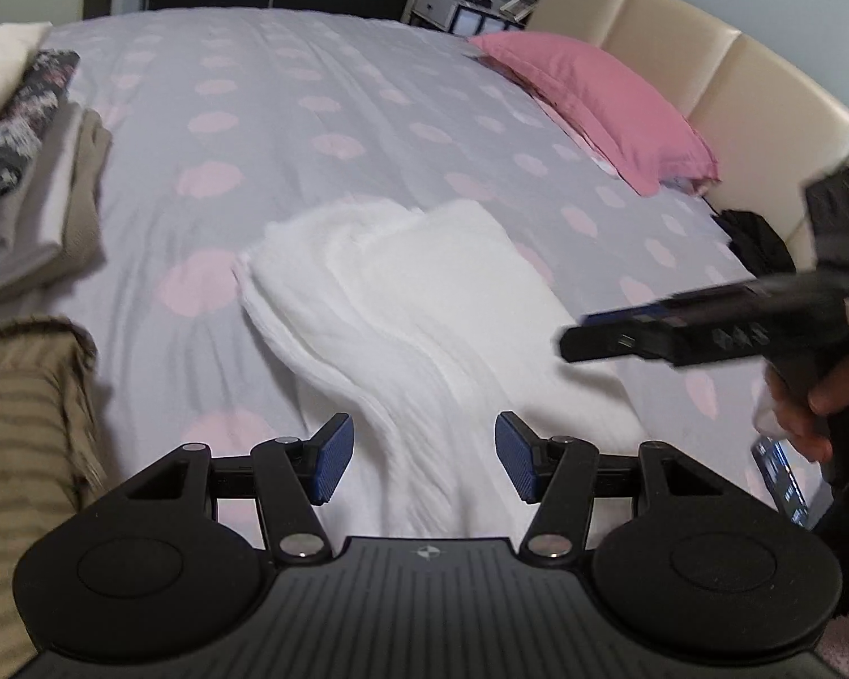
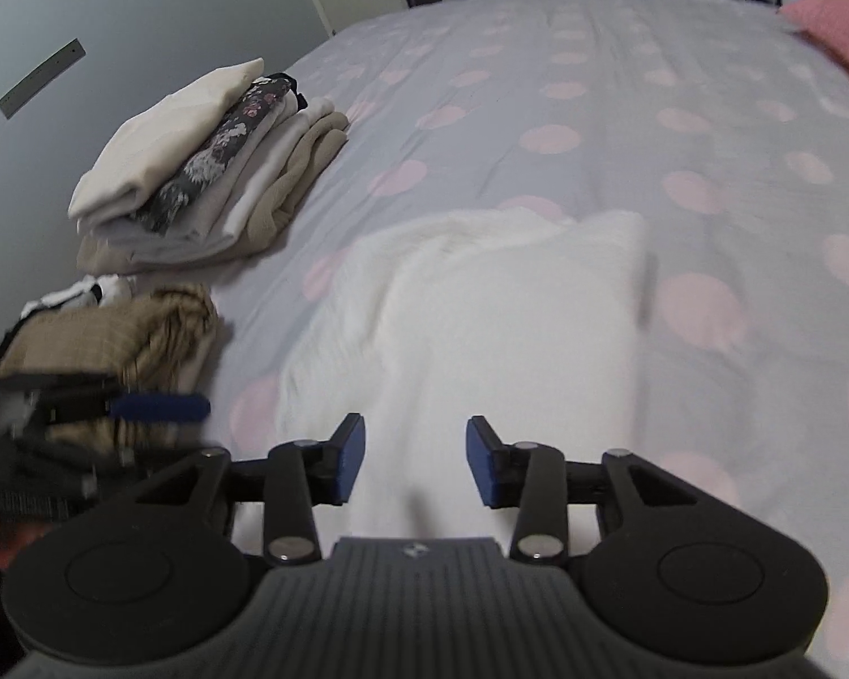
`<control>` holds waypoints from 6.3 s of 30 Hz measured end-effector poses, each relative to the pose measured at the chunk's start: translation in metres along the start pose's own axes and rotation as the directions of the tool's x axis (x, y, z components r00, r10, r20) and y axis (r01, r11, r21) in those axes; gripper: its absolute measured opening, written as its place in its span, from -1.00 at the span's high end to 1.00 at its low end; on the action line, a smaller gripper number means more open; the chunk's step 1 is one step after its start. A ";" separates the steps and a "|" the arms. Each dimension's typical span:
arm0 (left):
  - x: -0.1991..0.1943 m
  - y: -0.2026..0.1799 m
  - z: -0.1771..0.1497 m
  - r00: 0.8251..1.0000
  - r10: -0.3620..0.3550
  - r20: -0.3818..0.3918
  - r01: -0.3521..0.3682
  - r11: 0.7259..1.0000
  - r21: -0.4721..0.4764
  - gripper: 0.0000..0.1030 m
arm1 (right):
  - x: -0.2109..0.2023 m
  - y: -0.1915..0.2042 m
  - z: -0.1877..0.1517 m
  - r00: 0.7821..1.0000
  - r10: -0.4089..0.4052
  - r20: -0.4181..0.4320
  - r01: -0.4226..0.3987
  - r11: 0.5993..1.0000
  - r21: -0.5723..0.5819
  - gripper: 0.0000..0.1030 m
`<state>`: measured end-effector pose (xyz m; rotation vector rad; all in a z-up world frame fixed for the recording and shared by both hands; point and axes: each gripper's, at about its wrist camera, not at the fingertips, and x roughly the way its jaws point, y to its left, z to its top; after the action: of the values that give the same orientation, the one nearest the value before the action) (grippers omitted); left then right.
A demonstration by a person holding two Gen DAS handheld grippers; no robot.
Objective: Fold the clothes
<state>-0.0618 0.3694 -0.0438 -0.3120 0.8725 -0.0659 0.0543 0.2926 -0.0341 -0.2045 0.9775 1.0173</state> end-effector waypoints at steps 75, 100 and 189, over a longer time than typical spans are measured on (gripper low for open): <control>0.067 0.008 -0.065 0.986 0.073 -0.151 -0.112 0.958 -0.264 -0.33 | 0.001 -0.072 -0.122 0.993 -0.111 0.045 0.093 0.950 0.297 0.13; -0.006 -0.052 -0.068 0.982 -0.078 -0.170 0.033 0.967 -0.253 0.77 | -0.116 -0.058 -0.132 0.996 0.011 0.092 -0.035 0.963 0.268 0.72; 0.087 0.018 -0.050 0.991 0.099 0.095 -0.075 0.971 -0.225 0.41 | 0.028 -0.104 -0.069 0.998 0.033 0.054 -0.047 0.957 0.288 -0.11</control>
<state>-0.0449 0.3582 -0.1440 -0.4806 0.7883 0.1296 0.1005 0.2145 -0.1244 0.0830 1.0761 0.8989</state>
